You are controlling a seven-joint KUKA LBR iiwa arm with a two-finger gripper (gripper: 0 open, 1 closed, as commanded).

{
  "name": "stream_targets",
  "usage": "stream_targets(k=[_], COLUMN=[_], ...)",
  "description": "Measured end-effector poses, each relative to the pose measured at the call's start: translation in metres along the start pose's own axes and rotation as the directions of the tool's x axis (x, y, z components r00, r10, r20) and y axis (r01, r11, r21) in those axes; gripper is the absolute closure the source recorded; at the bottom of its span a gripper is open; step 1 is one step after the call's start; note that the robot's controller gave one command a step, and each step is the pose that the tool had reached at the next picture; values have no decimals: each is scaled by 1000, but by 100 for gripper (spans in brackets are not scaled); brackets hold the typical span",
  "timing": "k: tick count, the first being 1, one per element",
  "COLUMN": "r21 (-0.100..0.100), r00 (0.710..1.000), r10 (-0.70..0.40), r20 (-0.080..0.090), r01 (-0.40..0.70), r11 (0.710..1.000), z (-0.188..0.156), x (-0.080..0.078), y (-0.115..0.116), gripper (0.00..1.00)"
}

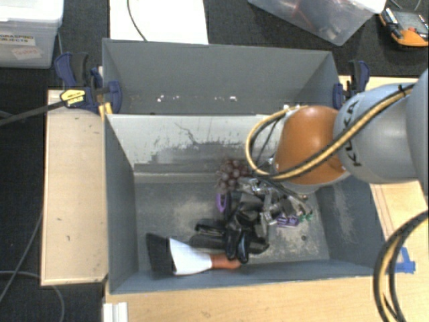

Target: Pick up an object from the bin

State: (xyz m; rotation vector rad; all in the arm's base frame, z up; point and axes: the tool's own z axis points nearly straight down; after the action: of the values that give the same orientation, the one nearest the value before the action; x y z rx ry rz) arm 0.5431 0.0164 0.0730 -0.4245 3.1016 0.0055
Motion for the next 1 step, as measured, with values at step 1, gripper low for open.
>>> stream_targets(k=[1], r21=[0], r00=[1000], r10=[1], r20=[0], r01=[-1], r11=[1000], z=[0], x=[0], y=[0], gripper=[100])
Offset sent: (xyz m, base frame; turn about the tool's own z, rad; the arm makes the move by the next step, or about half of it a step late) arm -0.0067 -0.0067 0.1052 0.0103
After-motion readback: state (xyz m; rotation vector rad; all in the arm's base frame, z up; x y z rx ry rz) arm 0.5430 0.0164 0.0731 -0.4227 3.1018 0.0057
